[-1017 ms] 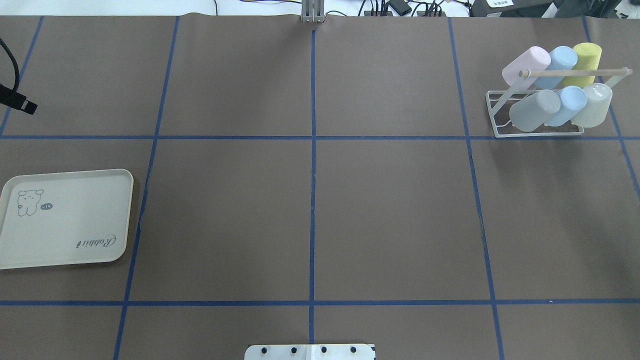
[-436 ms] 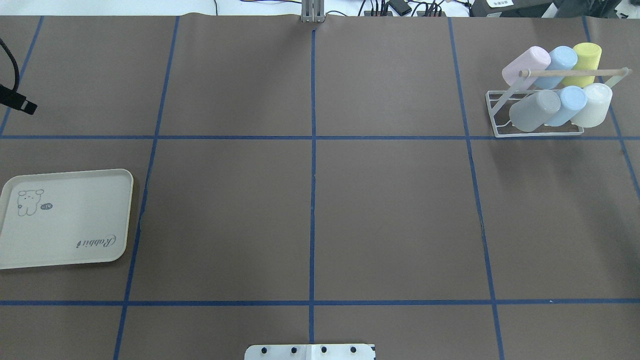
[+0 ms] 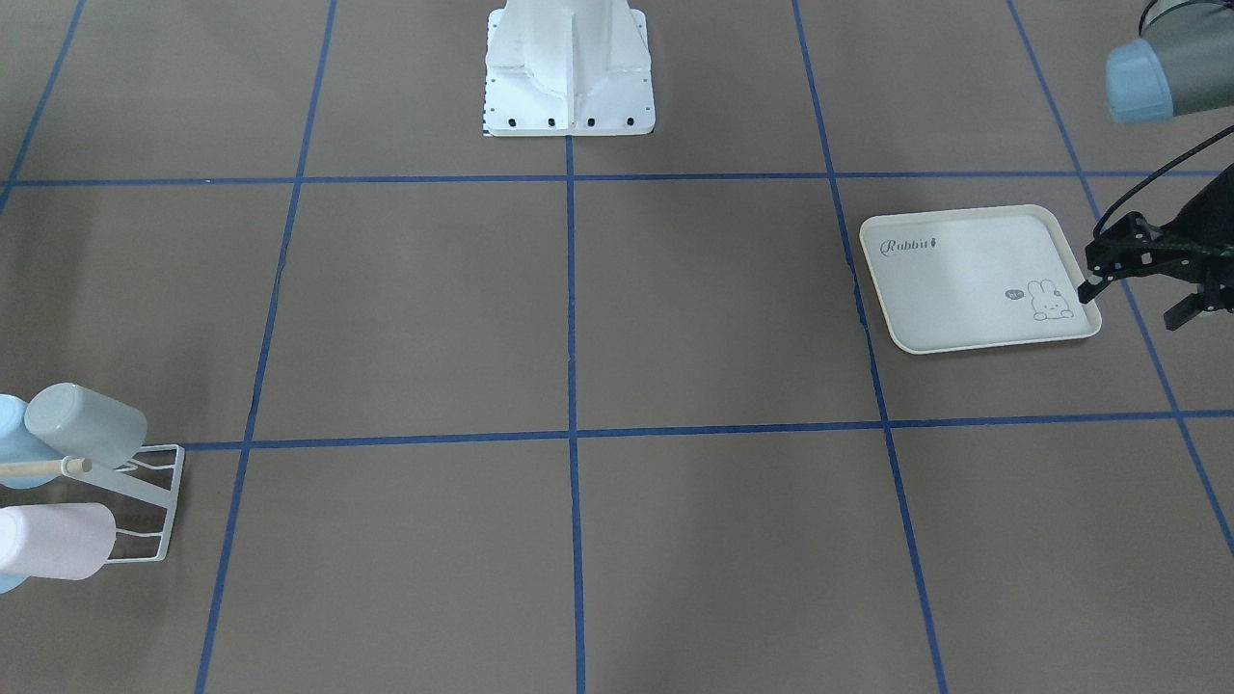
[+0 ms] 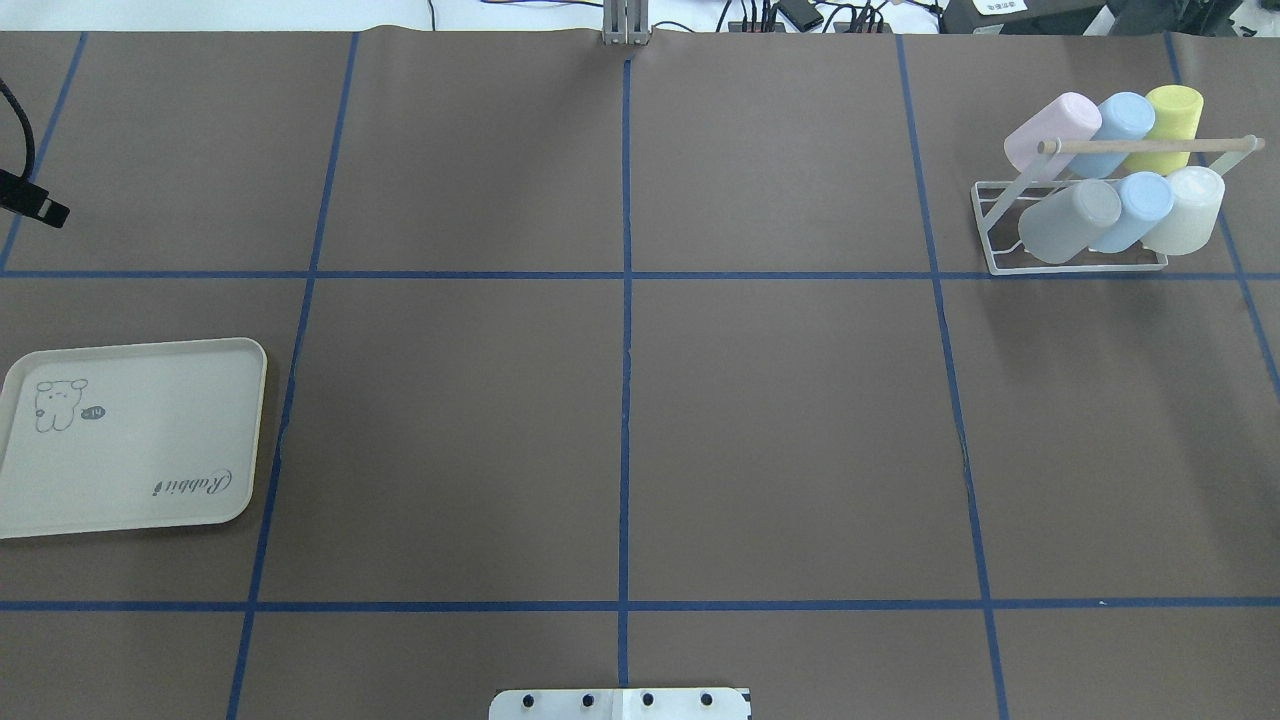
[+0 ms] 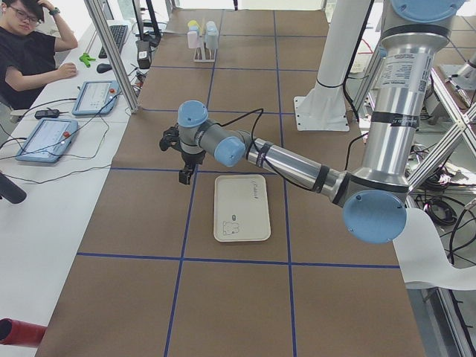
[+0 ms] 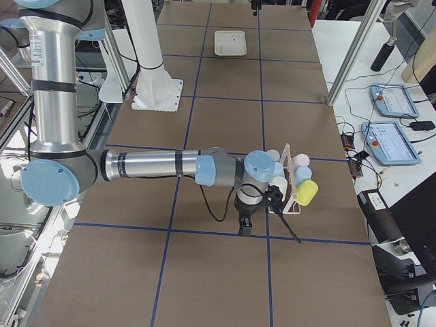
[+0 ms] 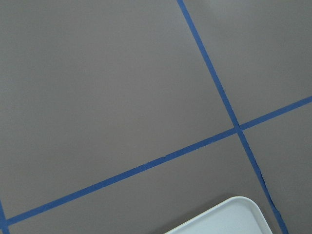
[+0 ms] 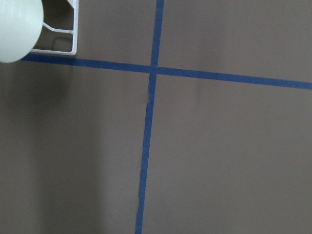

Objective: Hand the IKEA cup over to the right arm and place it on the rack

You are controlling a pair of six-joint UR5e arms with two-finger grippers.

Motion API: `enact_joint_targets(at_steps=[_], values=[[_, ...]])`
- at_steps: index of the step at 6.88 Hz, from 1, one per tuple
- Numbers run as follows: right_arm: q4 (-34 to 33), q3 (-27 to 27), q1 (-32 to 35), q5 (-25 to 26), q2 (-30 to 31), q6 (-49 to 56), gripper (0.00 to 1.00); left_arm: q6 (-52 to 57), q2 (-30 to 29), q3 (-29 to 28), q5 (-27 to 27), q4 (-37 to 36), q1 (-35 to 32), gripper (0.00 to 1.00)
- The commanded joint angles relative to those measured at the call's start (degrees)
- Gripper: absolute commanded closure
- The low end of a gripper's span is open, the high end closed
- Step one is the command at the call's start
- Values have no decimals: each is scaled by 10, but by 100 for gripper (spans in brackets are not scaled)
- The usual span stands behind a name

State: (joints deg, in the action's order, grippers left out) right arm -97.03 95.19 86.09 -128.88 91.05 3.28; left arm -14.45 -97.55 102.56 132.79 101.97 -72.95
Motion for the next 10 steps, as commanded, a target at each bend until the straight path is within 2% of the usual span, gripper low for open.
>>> enact_joint_targets(at_steps=[1,3,4,6,7,8,9,10], values=[[-4,0,1,0,3,1,0,63,-1,-14,-5,-14,-54,0],[-4,-5,1,0,3,3,0,176,-2,-99,-29,-24,-135,0],[-4,-4,1,0,3,3,0,236,-2,-129,-85,-26,-155,0],[4,-1,1,-8,14,3,0,328,1,-189,-100,-28,-196,0],[30,-4,1,-15,25,1,0,344,48,-184,-99,-26,-217,0],[32,-4,1,-22,28,1,0,346,63,-214,-102,-19,-215,0],[33,-4,1,-23,28,0,0,323,63,-215,-77,-10,-216,0],[33,-3,1,-22,28,0,0,220,71,-206,-32,-6,-216,0]])
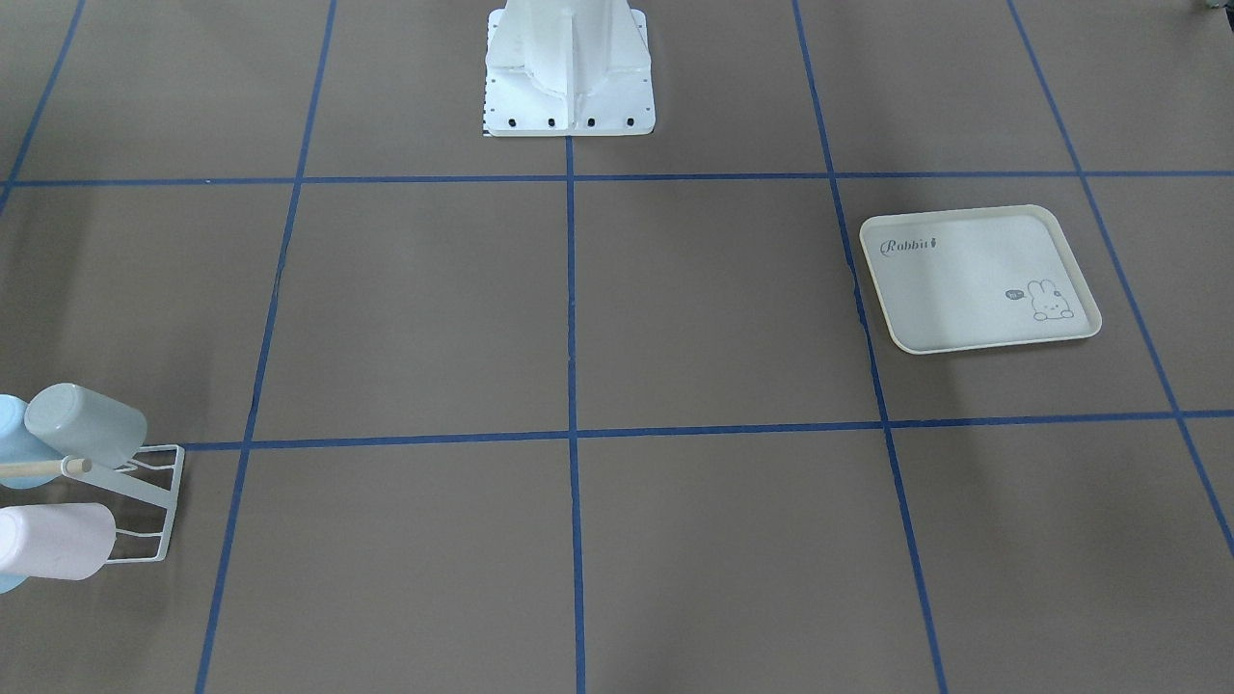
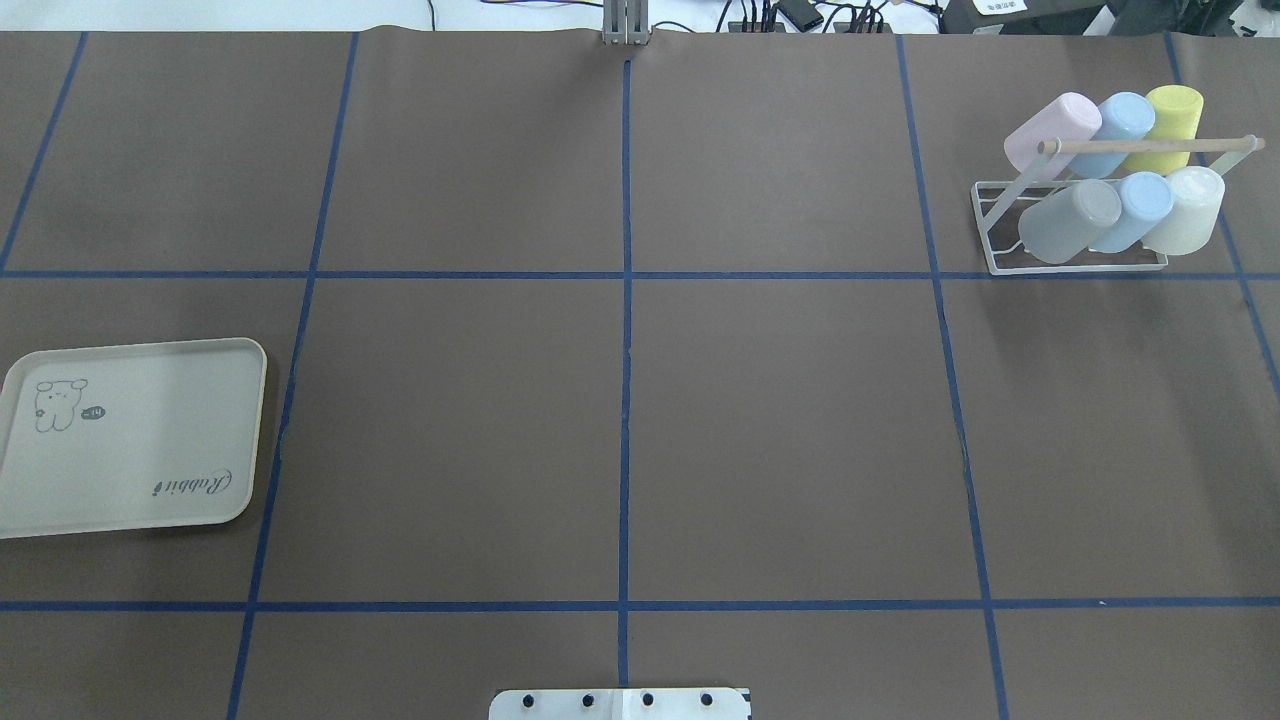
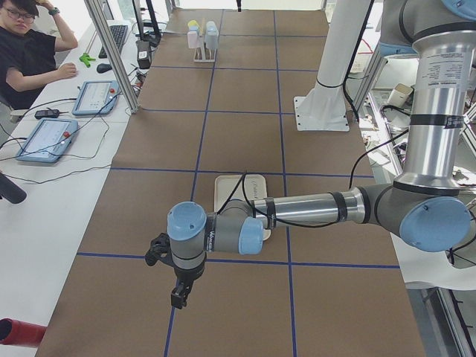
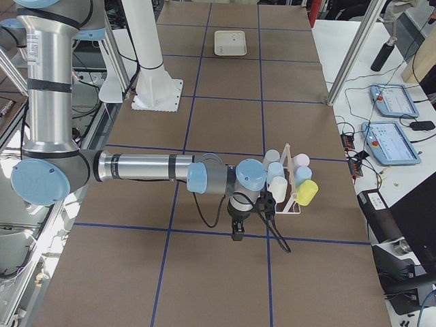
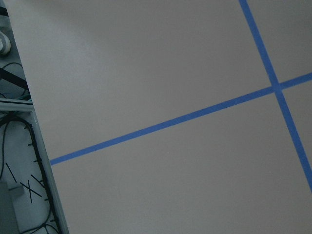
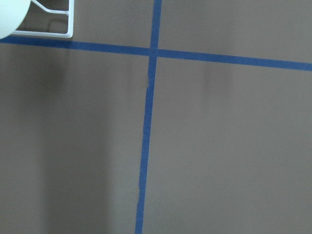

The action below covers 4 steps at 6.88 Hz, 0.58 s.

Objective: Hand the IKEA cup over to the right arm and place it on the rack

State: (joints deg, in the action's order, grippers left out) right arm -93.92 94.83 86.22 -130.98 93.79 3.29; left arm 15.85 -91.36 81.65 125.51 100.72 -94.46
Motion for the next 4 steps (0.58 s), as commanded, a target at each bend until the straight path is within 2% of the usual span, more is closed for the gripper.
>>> enact_joint_targets(at_steps=[1,2,4], values=[[1,3,0,-2,1,-1,0,-117,13,37,74,-4,0,0],[1,3,0,-2,1,-1,0,-115,19,47,75,-9,0,0],[1,4,0,-2,1,-1,0,-113,17,104,73,-42,22,0]])
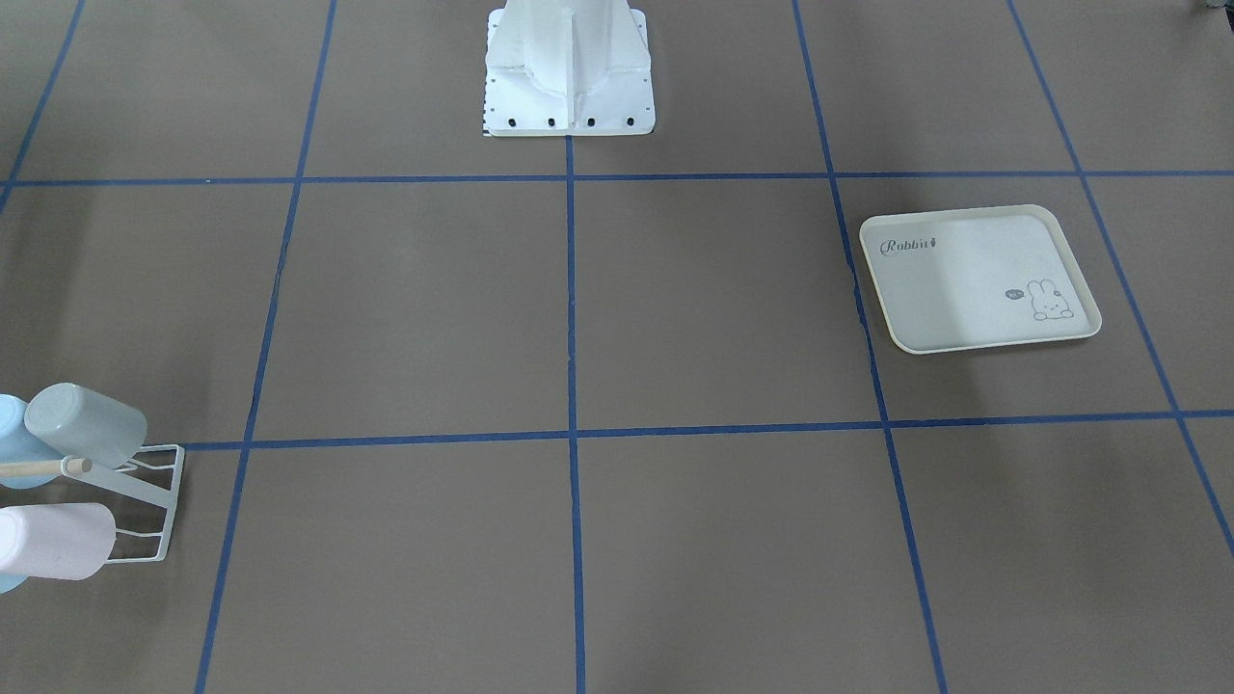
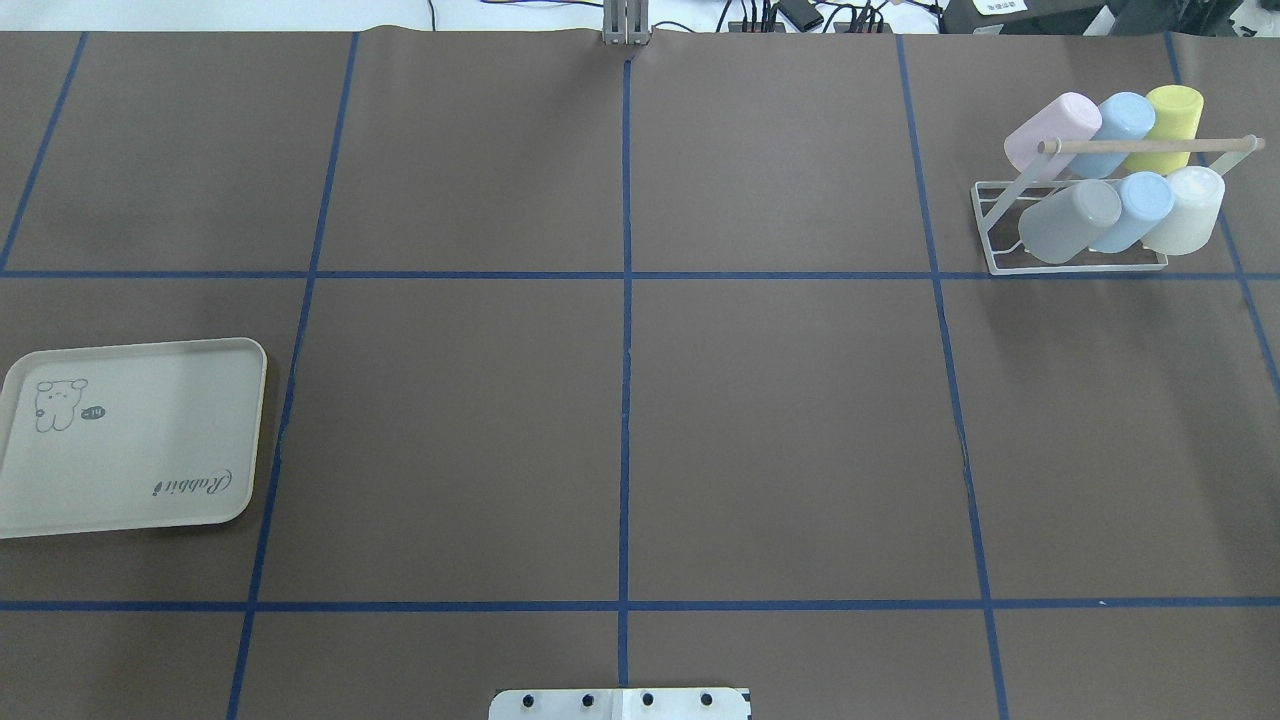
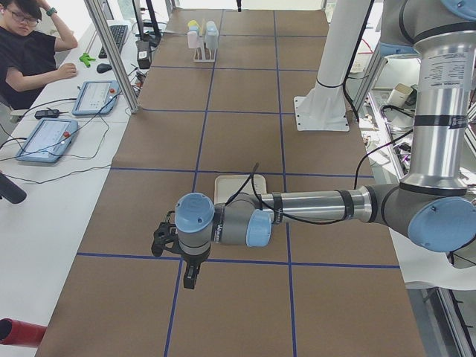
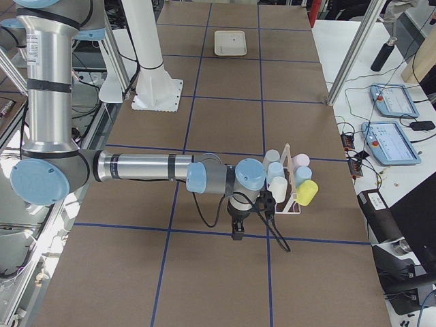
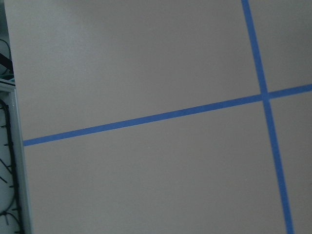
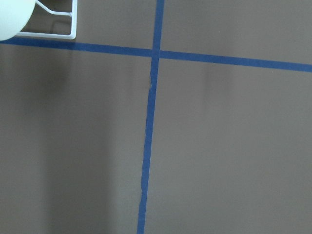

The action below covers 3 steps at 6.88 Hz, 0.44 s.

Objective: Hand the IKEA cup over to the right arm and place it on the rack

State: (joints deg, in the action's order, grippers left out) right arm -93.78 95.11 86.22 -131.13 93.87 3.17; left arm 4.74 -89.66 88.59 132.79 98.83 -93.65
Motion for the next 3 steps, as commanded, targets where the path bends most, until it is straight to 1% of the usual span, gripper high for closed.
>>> enact_joint_targets(at_steps=[1,3], values=[[0,1,0,-1,0,0,0,-2,3,55,-1,-37,21,0],[0,0,0,-11,1,0,0,0,0,59,-1,-36,22,0]])
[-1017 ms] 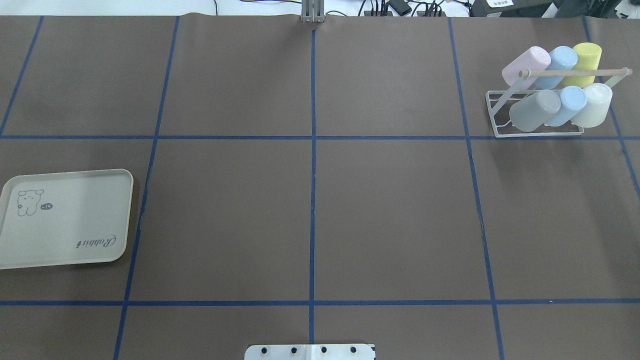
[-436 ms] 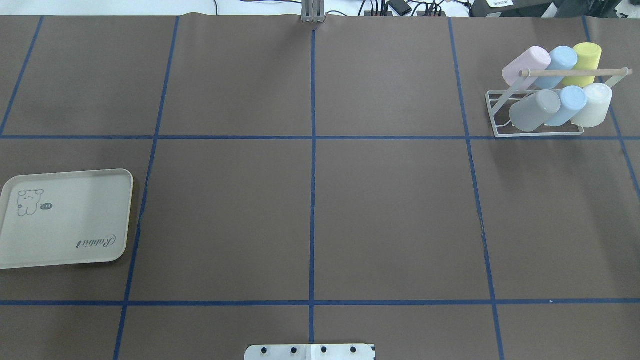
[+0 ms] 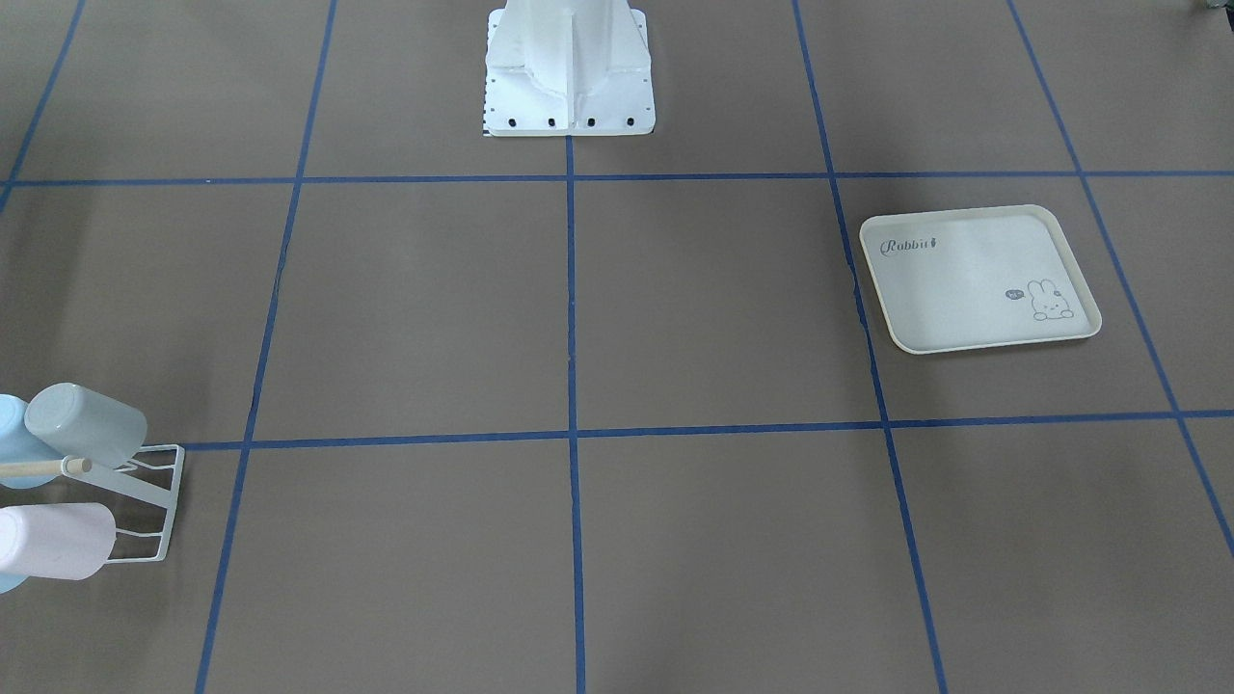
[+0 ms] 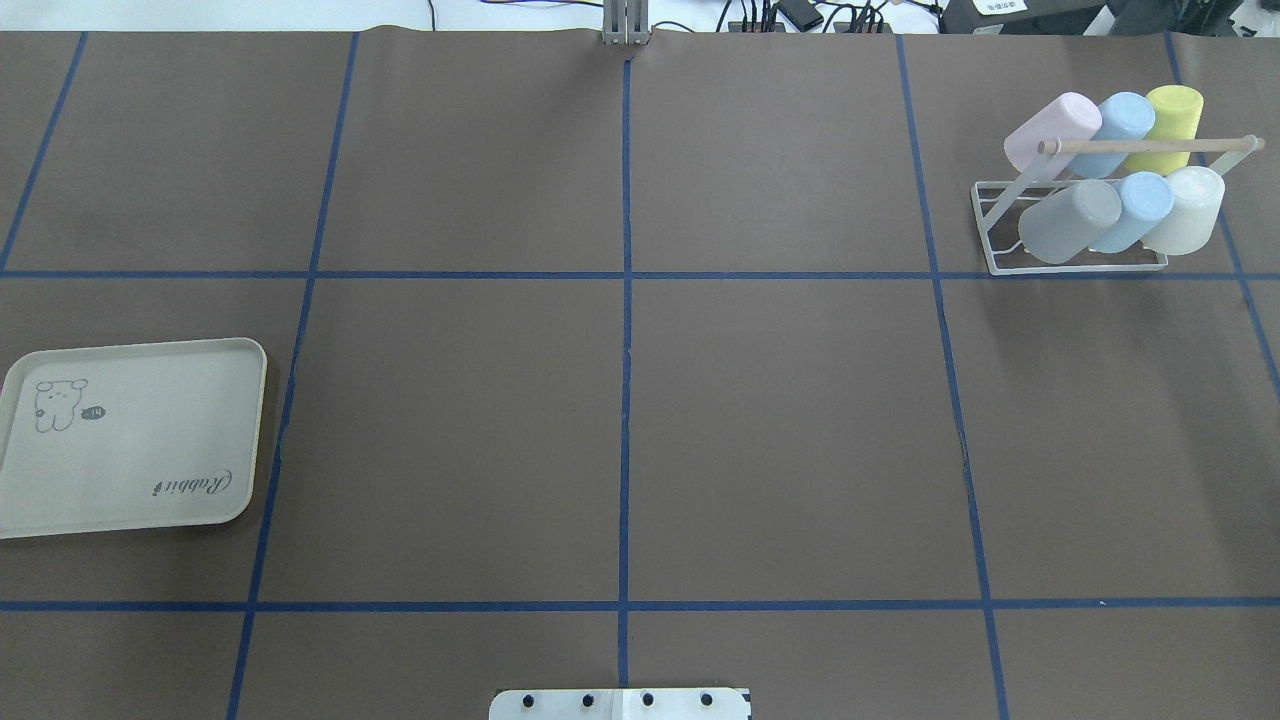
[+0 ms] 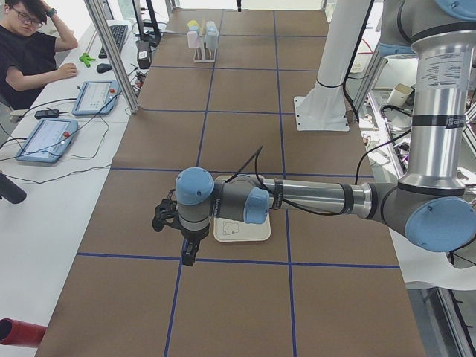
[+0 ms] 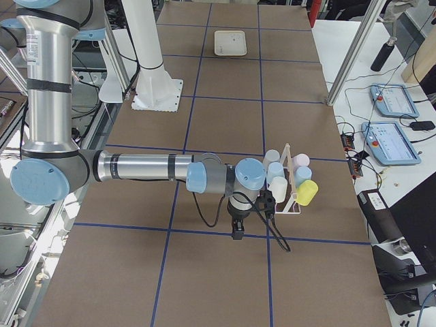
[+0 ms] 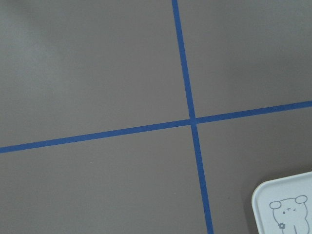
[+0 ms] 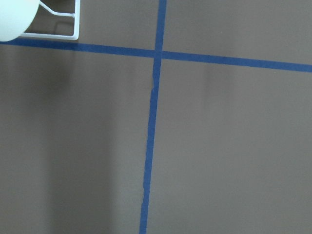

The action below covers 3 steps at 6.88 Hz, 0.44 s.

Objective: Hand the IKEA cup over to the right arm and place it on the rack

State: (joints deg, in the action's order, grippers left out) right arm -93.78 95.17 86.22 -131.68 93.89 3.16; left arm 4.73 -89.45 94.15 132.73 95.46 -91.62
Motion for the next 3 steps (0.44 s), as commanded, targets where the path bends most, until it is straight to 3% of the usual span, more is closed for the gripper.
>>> enact_joint_targets(at_steps=[1,3], values=[[0,-1,0,-5,1,0,0,0,-2,9,-2,1,2,0],[0,-1,0,-5,1,0,0,-6,-1,5,7,-2,1,0]])
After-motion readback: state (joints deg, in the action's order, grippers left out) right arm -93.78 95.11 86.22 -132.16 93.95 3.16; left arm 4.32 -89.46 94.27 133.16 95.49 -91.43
